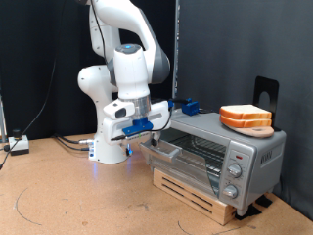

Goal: Make a piece of toast with the oven

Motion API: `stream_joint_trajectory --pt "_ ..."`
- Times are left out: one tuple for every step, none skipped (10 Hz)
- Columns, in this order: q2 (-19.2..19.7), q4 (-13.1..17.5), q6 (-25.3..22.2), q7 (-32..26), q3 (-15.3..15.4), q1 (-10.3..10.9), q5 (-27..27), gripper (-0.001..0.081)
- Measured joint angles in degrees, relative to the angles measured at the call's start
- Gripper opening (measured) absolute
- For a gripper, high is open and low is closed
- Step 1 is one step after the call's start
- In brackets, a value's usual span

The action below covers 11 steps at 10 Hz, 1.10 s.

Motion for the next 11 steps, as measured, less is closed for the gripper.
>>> stream_joint_trajectory --pt "1.99 1.12 1.05 -0.32 0.07 0.48 1.27 0.0807" --pt "3.72 2.23 2.36 -1.15 0.24 1.20 3.14 0.0807" --pt "5.11 3.46 3.05 -2.17 0.37 2.04 5.17 0.0807" --pt "6.16 4.73 3.19 -3.08 0.52 2.78 6.91 0.0807" --pt "6.79 5.91 3.18 -3.85 0.57 3.44 8.60 0.0807" --pt "7.11 6.85 2.67 -4.70 0.59 3.90 9.88 0.0807" --pt "7.08 7.21 1.71 -5.47 0.59 3.94 10.43 0.0807" --pt "7.07 7.43 1.21 -5.59 0.59 3.94 10.48 0.0807" --pt "7.07 7.51 1.03 -5.59 0.59 3.94 10.37 0.0807" --pt "7.07 7.56 0.99 -5.41 0.59 3.92 10.01 0.0807" --pt "7.07 7.67 0.85 -5.06 0.59 3.87 9.43 0.0807"
